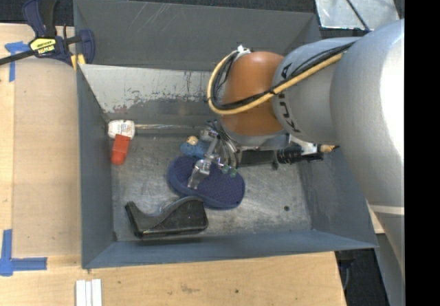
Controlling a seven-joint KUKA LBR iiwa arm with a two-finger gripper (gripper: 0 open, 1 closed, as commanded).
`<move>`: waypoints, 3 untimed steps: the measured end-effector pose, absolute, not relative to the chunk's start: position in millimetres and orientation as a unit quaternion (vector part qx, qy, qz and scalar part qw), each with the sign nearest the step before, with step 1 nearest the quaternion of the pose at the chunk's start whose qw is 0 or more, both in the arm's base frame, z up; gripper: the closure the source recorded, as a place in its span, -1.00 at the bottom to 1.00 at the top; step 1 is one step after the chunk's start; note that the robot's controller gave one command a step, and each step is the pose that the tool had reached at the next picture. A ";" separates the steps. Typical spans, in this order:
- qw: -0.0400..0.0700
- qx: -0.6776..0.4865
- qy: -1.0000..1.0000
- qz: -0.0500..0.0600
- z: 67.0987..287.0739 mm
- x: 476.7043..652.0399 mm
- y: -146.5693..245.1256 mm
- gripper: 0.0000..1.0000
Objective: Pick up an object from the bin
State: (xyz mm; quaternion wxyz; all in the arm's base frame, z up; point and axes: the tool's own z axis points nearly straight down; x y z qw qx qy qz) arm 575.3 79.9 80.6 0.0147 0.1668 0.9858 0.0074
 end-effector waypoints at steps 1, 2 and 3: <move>0.014 0.166 0.986 0.008 81.1 574.9 80.6 1.00; 0.006 0.165 0.986 0.002 168.1 578.0 80.2 1.00; 0.003 0.164 0.986 0.001 185.9 579.5 79.6 1.00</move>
Offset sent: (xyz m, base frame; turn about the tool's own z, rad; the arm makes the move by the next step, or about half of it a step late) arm 0.0000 0.0000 0.0000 0.0000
